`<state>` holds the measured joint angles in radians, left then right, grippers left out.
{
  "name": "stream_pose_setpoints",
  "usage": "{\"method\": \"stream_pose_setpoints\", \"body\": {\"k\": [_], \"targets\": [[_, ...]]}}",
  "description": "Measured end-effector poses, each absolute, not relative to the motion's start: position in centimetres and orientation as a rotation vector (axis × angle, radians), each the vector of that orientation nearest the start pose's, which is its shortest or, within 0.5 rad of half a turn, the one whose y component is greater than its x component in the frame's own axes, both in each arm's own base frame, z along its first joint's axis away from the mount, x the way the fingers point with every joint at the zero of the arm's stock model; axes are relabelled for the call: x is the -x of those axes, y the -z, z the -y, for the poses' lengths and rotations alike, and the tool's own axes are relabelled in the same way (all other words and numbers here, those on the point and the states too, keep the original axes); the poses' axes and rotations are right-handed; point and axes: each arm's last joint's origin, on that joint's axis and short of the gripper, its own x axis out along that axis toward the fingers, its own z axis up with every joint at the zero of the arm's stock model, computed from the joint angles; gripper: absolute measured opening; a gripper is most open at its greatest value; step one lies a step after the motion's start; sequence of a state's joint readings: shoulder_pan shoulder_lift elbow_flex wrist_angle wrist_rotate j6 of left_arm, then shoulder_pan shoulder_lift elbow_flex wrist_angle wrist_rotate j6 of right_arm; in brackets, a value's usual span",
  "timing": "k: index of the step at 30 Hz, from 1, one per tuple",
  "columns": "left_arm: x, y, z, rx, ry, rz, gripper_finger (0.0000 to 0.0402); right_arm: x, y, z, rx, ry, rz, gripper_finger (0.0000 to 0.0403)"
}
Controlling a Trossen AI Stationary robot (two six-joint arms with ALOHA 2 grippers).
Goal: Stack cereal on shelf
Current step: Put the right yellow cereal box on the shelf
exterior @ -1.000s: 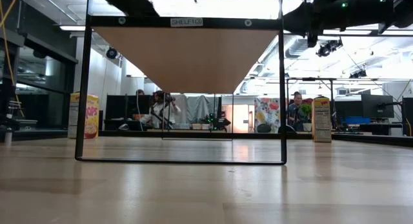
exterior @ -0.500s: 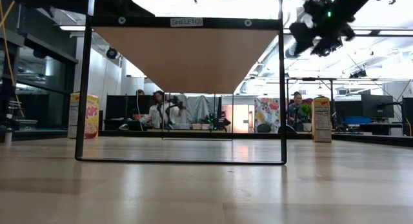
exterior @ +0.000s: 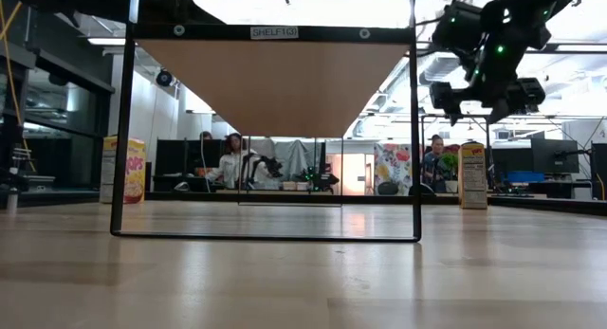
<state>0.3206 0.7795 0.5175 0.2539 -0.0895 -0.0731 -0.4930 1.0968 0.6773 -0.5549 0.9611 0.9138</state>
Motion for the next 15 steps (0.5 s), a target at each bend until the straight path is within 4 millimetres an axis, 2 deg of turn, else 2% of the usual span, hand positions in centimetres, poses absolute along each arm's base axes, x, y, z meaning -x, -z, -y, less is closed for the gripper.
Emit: {"method": "stream_pose_setpoints", "body": {"k": [15], "targets": [[-17.1,-28.3,-5.9,0.067,-0.408,0.007,0.0000,-18.0,-18.0,12.5,-0.432,1.809,-0.382,0.0332]]}}
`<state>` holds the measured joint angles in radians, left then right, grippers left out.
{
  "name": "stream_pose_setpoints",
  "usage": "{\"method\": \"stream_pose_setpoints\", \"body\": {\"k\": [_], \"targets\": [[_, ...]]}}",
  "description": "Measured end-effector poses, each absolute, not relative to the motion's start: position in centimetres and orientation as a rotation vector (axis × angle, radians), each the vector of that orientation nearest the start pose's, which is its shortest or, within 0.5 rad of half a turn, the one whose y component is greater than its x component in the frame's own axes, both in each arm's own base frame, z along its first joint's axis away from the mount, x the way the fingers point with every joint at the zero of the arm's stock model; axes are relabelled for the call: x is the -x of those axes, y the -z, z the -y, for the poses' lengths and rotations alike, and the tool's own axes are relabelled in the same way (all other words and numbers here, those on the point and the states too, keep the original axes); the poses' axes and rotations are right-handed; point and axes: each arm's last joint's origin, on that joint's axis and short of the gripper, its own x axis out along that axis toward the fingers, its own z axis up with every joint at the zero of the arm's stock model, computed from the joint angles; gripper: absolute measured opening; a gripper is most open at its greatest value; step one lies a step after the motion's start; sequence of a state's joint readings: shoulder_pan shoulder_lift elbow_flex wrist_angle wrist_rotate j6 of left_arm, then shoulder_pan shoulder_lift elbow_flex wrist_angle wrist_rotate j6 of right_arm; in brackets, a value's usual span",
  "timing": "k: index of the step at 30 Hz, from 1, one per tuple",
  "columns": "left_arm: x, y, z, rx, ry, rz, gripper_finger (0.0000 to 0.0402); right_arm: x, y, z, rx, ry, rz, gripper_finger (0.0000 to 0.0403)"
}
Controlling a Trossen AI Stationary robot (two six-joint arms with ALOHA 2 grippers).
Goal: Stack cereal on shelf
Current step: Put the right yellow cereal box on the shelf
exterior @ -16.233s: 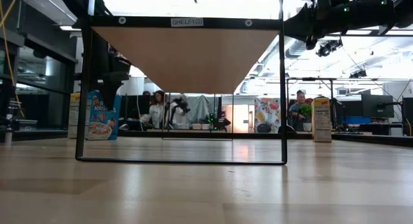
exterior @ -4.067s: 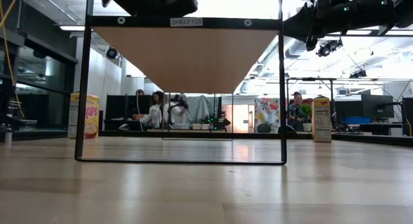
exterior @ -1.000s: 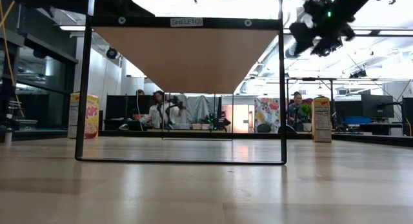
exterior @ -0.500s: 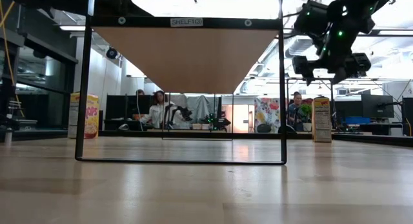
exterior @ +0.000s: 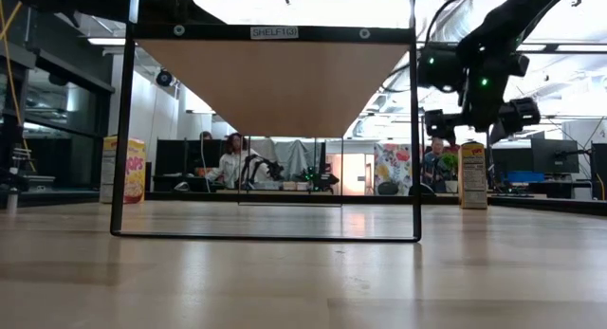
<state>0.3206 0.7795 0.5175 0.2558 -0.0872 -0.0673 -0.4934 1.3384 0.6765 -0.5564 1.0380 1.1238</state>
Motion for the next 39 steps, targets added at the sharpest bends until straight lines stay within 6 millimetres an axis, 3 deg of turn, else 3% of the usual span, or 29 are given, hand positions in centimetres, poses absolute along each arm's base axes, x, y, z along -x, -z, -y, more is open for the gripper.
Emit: {"method": "stream_pose_setpoints", "body": {"k": [14,28,34,39], "targets": [[-17.1,-28.3,-5.9,0.067,-0.408,0.008,0.0000,-18.9,-14.1,13.0,-0.454,1.896,-0.418,0.0319],[-17.1,-28.3,-5.9,0.067,-0.409,0.008,0.0000,-18.9,-14.1,13.0,-0.441,1.889,-0.455,0.0140],[-17.1,-28.3,-5.9,0.053,-0.409,0.006,0.0000,-18.4,-15.4,11.7,-0.401,1.858,-0.502,0.0113],[-17.1,-28.3,-5.9,0.050,-0.409,0.006,0.0000,-18.3,-19.4,9.1,-0.309,1.732,-0.537,0.0112]]}}
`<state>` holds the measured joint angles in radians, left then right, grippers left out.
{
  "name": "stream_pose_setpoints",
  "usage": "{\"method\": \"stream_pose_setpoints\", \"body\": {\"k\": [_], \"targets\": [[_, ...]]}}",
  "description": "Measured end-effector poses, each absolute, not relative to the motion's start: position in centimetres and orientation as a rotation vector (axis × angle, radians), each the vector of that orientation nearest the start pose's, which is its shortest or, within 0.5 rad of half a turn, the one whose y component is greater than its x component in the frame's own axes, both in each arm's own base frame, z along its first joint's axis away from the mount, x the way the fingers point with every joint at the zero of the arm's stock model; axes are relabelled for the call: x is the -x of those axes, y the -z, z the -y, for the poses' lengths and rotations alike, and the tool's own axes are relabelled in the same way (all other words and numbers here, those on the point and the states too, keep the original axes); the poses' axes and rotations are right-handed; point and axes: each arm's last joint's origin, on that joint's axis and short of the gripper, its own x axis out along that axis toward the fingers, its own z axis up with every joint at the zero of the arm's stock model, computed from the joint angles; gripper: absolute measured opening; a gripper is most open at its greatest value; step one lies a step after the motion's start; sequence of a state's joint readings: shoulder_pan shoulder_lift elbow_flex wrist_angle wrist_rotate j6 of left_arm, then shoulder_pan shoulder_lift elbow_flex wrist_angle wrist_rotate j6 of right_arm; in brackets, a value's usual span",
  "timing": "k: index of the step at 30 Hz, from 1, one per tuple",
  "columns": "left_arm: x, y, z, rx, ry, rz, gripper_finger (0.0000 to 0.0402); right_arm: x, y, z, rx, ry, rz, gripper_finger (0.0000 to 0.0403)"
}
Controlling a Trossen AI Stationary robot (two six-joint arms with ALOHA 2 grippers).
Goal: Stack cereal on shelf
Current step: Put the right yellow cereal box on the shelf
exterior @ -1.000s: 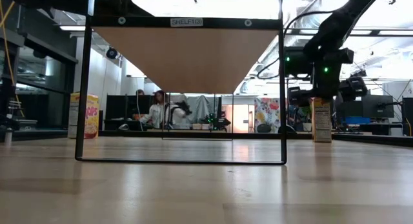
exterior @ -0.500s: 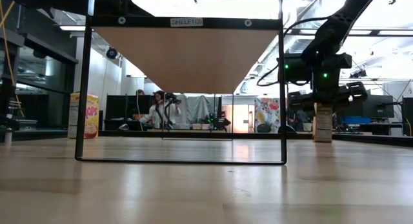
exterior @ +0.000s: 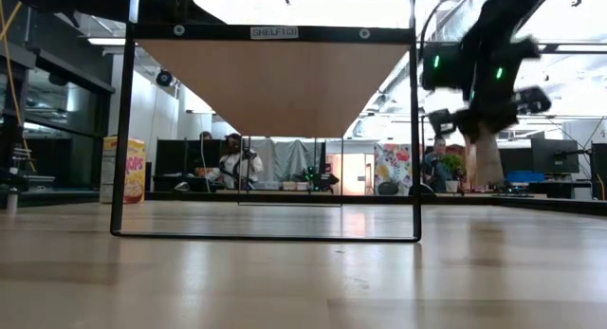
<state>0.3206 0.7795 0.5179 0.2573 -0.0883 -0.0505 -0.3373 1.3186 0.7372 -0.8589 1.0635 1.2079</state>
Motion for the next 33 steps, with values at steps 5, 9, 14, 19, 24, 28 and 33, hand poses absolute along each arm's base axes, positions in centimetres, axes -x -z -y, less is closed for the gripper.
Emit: {"method": "stream_pose_setpoints", "body": {"k": [5,9,14,19,24,28,33], "targets": [[-17.1,-28.4,-5.9,0.050,-0.408,0.009,0.0000,-19.1,-24.4,5.6,-0.206,1.346,-0.673,0.0111],[-17.1,-28.4,-5.9,0.053,-0.408,0.010,0.0000,-19.6,-27.9,2.3,-0.225,0.959,-0.733,0.0111],[-17.1,-28.4,-5.9,0.074,-0.408,0.014,0.0000,-20.2,-31.7,-1.7,-0.170,0.683,-0.661,0.0111],[-17.1,-28.3,-5.9,0.074,-0.408,0.014,0.0000,-21.6,-34.8,-4.7,-0.086,0.601,-0.414,0.0111],[-17.1,-28.4,-5.9,0.074,-0.408,0.014,0.0000,-24.5,-34.5,-5.6,-0.060,0.632,-0.311,0.0111],[-17.1,-28.4,-5.9,0.074,-0.406,0.014,0.0000,-26.8,-32.8,-5.3,-0.119,0.755,-0.272,0.0111],[-17.1,-28.4,-5.9,0.074,-0.406,0.014,0.0000,-29.5,-31.5,-4.8,-0.154,0.851,-0.238,0.0111]]}}
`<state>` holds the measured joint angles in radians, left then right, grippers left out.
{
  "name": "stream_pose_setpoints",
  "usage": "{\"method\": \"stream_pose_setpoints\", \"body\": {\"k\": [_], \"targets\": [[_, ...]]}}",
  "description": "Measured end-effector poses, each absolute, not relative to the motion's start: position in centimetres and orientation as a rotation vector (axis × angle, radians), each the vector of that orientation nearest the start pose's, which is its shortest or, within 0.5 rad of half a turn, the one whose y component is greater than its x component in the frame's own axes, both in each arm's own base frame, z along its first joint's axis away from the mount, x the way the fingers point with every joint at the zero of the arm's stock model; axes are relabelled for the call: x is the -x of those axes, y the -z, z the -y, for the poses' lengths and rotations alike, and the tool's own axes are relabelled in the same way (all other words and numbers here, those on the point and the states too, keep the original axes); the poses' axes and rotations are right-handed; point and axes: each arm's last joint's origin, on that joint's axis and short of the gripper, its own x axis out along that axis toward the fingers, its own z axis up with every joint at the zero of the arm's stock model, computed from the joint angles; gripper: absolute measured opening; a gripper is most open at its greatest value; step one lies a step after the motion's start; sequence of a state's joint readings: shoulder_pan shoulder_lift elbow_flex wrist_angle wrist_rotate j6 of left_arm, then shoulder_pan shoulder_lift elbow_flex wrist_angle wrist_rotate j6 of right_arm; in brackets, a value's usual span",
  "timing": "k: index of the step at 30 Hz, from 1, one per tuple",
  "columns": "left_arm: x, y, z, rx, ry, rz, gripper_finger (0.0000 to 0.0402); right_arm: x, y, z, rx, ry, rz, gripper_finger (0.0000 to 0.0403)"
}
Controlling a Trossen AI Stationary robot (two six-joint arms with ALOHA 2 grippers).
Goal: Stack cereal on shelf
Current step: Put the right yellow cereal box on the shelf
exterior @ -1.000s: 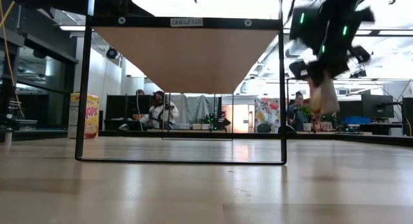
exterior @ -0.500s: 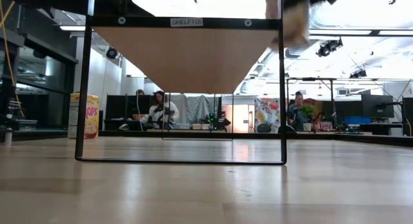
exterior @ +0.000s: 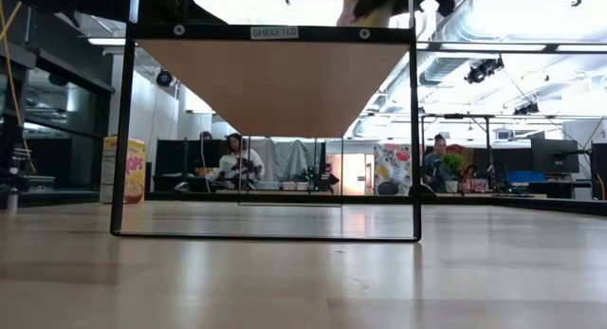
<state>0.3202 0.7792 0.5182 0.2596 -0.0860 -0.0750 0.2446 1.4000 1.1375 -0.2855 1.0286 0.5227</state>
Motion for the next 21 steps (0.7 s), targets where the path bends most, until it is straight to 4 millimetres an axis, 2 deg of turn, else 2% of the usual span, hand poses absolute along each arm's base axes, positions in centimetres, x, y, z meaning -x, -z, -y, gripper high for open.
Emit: {"method": "stream_pose_setpoints", "body": {"k": [6,11,21], "targets": [[-17.1,-28.4,-5.9,0.069,-0.406,0.014,0.0000,-31.7,-30.9,-4.1,-0.122,0.967,-0.269,0.0111],[-17.1,-28.4,-5.9,0.069,-0.401,0.011,0.0000,-32.9,-30.0,-3.9,-0.154,0.994,-0.286,0.0111],[-17.1,-28.4,-5.9,0.074,-0.398,0.013,0.0000,-33.5,-29.1,-3.3,-0.231,0.990,-0.303,0.0111]]}}
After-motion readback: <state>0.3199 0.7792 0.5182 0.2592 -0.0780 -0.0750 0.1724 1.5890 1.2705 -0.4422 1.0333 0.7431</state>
